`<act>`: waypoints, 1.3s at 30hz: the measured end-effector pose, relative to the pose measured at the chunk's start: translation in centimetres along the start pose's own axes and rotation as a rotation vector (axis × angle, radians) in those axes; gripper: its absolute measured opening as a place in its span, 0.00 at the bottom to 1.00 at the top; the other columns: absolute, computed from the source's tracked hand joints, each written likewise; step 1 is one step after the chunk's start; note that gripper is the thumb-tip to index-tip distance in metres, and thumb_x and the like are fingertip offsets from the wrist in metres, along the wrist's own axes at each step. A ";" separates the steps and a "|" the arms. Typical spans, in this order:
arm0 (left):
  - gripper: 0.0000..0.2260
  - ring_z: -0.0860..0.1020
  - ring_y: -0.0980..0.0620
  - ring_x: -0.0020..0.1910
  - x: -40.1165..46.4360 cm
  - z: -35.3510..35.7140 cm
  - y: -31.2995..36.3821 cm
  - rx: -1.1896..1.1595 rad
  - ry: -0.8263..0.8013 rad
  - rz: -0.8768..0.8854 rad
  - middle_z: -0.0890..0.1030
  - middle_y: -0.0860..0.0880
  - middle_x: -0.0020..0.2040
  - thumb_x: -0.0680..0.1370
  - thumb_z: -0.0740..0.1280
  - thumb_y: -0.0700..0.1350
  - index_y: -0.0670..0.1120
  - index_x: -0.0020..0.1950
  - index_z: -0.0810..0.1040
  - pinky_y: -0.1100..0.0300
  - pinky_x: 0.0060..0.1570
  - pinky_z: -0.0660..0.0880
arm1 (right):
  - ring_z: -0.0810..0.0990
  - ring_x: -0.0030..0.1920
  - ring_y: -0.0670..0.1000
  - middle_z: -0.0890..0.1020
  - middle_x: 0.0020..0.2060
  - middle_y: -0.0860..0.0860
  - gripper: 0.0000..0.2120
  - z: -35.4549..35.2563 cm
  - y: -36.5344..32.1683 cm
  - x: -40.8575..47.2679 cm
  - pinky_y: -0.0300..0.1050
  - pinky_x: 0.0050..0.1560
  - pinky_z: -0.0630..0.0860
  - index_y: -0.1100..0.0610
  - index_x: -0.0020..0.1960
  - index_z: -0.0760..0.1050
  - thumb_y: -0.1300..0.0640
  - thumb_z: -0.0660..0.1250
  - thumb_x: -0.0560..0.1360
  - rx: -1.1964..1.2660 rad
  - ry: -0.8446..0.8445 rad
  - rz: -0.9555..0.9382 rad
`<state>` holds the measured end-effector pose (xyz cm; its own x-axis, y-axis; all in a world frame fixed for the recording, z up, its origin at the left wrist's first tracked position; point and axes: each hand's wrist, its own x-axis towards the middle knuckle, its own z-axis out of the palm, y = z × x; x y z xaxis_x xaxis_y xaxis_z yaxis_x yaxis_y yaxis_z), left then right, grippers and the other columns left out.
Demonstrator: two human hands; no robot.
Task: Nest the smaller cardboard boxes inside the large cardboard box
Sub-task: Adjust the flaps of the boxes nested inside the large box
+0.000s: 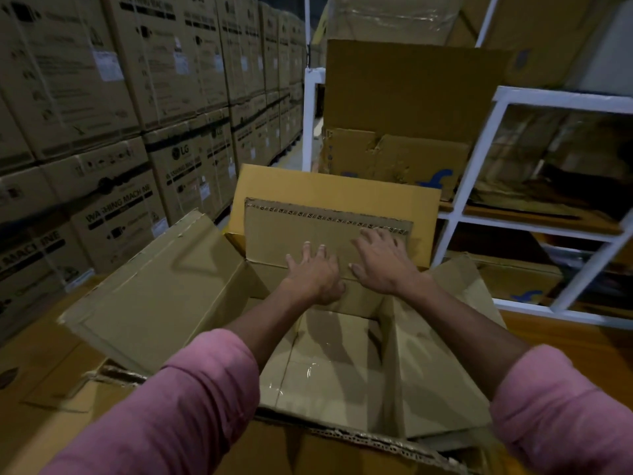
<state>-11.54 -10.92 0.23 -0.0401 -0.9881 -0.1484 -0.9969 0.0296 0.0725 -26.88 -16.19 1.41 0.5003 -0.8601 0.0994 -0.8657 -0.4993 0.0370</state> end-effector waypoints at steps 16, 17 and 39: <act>0.30 0.55 0.36 0.80 -6.7 2.1 0.7 -0.028 -0.126 0.020 0.60 0.43 0.81 0.83 0.60 0.59 0.47 0.81 0.59 0.28 0.74 0.50 | 0.66 0.74 0.62 0.68 0.75 0.57 0.32 2.8 -2.5 -7.8 0.62 0.72 0.66 0.51 0.78 0.62 0.38 0.62 0.80 -0.046 -0.326 0.041; 0.30 0.55 0.36 0.79 -7.1 2.1 0.5 -0.029 -0.146 0.012 0.60 0.43 0.81 0.83 0.60 0.59 0.47 0.81 0.60 0.28 0.74 0.50 | 0.67 0.73 0.61 0.68 0.75 0.57 0.31 2.9 -2.7 -7.9 0.61 0.71 0.67 0.50 0.78 0.62 0.38 0.62 0.80 -0.041 -0.343 0.033; 0.28 0.66 0.42 0.76 3.6 -0.9 -1.4 -0.025 -0.333 -0.071 0.66 0.44 0.79 0.83 0.62 0.57 0.47 0.80 0.62 0.43 0.73 0.65 | 0.49 0.82 0.62 0.48 0.83 0.56 0.38 5.0 5.3 3.5 0.66 0.77 0.54 0.52 0.83 0.47 0.43 0.63 0.81 0.025 -0.319 -0.027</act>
<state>-10.27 -14.67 0.47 0.0053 -0.8838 -0.4677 -0.9962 -0.0451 0.0739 -29.67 -22.40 -3.01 0.5066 -0.8341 -0.2182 -0.8535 -0.5210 0.0106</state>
